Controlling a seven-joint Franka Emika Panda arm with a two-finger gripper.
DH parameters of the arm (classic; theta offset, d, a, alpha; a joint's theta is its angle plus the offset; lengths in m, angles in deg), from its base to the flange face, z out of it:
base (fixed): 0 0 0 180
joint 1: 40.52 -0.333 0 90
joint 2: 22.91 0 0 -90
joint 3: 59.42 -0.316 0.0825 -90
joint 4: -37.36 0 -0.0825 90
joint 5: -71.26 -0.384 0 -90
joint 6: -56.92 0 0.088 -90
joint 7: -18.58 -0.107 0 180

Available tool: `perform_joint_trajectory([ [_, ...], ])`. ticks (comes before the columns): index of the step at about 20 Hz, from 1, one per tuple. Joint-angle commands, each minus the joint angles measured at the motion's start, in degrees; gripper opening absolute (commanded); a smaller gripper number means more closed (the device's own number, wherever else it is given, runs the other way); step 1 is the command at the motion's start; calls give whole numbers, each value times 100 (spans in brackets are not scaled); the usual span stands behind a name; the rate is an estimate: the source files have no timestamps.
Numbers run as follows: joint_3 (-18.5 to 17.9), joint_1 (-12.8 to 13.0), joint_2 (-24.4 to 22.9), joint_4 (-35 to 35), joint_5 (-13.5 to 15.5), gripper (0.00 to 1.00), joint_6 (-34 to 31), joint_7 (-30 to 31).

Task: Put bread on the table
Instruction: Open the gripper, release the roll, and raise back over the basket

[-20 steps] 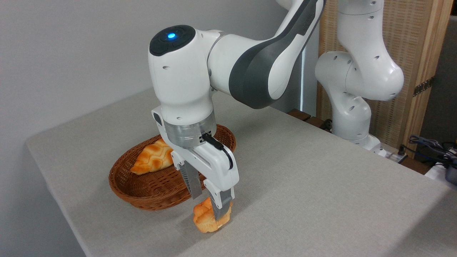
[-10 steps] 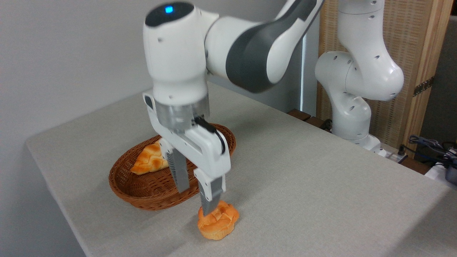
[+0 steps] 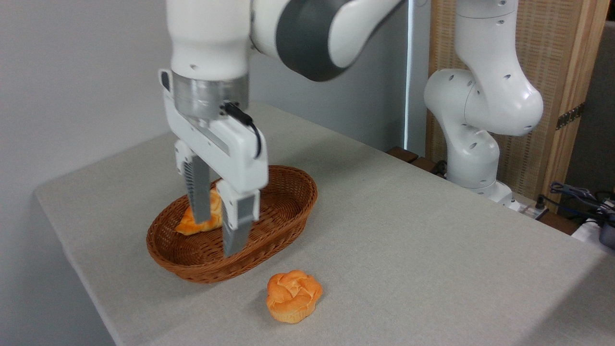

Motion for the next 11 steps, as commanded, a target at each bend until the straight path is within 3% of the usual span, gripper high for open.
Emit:
perform_joint_trajectory([
  [1, 313, 17, 26, 60, -118, 100, -9, 525],
  [3, 419, 26, 26, 60, -504, 100, -17, 753],
  [6, 551, 17, 61, 51, -839, 100, -17, 982],
  [11, 551, 17, 70, 51, -778, 100, -53, 939],
])
